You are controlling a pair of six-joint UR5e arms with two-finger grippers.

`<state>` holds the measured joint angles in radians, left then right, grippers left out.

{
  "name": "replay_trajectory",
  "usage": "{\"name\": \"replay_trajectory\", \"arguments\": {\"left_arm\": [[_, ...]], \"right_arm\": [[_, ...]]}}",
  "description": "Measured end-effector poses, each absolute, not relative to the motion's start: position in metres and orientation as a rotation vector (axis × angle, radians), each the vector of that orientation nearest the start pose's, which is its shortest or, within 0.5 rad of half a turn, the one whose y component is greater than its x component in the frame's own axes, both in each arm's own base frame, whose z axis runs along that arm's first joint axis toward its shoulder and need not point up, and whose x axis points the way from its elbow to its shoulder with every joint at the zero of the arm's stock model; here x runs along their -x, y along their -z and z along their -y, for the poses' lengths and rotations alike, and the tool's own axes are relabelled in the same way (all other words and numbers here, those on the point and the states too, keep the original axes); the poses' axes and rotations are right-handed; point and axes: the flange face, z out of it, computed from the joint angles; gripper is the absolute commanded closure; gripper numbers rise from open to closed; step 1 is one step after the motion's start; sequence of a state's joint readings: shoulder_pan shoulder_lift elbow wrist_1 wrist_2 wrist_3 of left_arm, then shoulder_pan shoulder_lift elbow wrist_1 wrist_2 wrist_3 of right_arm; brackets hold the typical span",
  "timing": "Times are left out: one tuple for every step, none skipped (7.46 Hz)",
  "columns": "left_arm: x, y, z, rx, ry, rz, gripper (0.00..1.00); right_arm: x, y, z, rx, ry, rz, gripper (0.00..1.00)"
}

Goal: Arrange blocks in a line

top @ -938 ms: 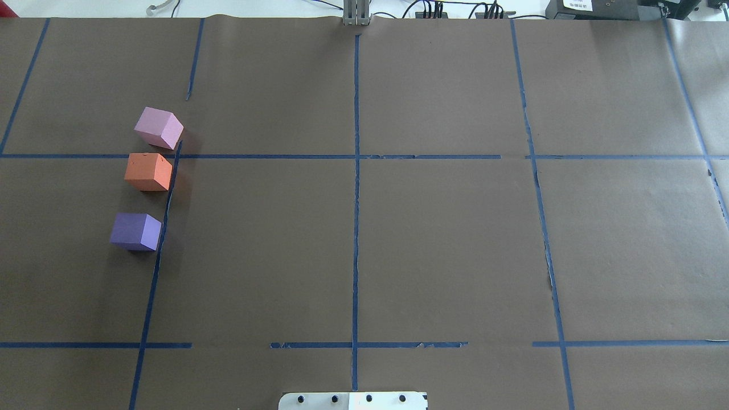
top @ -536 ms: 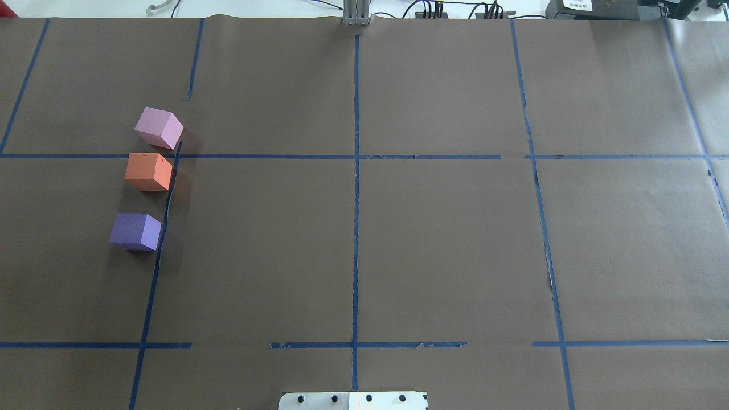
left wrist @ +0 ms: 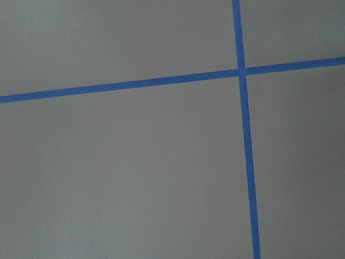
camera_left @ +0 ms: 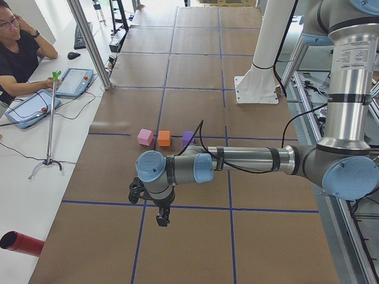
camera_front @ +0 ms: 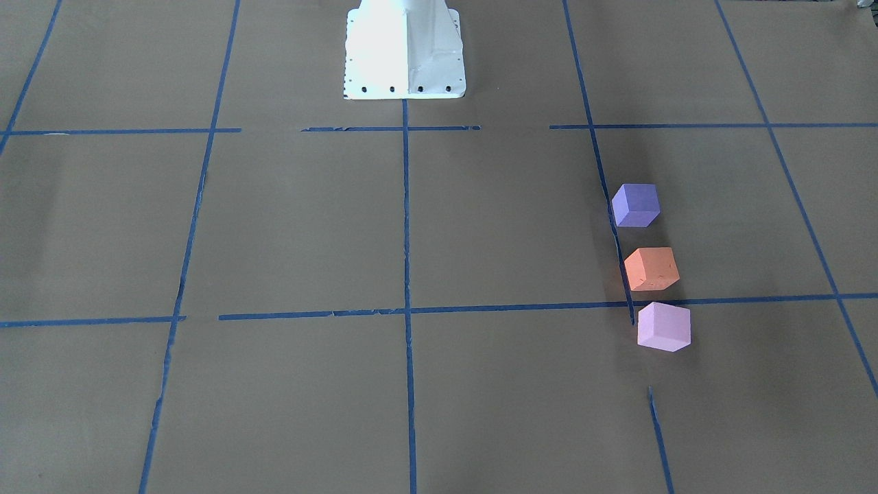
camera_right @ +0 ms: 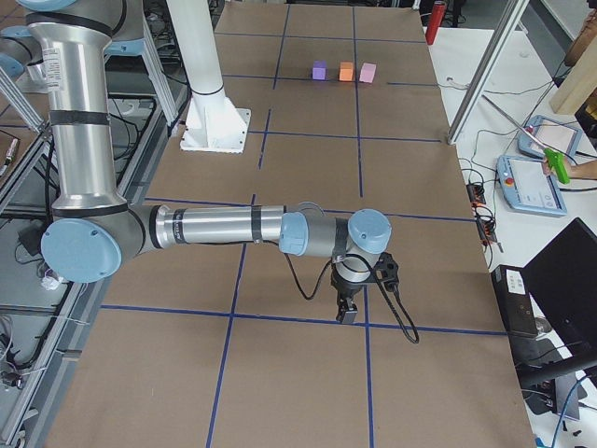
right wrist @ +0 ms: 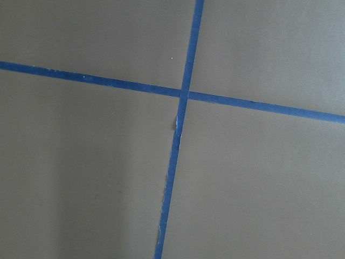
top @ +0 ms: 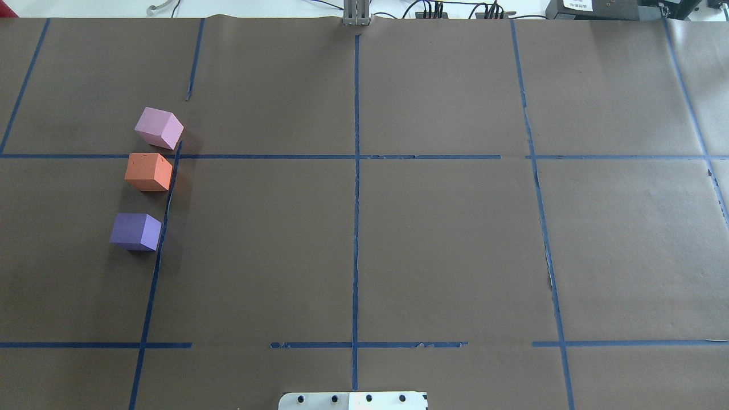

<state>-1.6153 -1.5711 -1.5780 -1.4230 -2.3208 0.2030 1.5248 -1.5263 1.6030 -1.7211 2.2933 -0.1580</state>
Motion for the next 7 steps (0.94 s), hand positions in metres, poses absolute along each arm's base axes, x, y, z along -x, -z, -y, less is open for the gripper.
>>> {"name": "replay_trajectory", "arguments": {"left_arm": [[0.0861, -0.6696, 0.4765, 0.053, -0.092, -0.769, 0.0], [0.0859, -0.6688, 0.4761, 0.06, -0.088, -0.772, 0.0], [0.0858, -0.668, 0.476, 0.061, -0.088, -0.774, 0.0], [0.0858, -0.6674, 0.4761, 0.06, -0.089, -0.774, 0.0], [0.0858, -0.6672, 0.4761, 0.06, -0.089, -0.773, 0.0], [0.0858, -0.6668, 0.4762, 0.059, -0.091, -0.774, 0.0], [0.0858, -0.6664, 0.4763, 0.058, -0.091, -0.774, 0.0]], "right_arm": [[-0.0442, -0.6389, 0.5065, 0.03, 0.168, 0.726, 0.0], [-0.0442, -0.6389, 0.5065, 0.03, 0.168, 0.726, 0.0], [-0.0442, -0.6389, 0.5065, 0.03, 0.168, 0.726, 0.0], [-0.0442, -0.6389, 0.5065, 0.03, 0.168, 0.726, 0.0], [-0.0442, -0.6389, 0.5064, 0.03, 0.168, 0.726, 0.0], [-0.0442, -0.6389, 0.5065, 0.03, 0.168, 0.726, 0.0], [-0.0442, -0.6389, 0.5064, 0.03, 0.168, 0.726, 0.0]]}}
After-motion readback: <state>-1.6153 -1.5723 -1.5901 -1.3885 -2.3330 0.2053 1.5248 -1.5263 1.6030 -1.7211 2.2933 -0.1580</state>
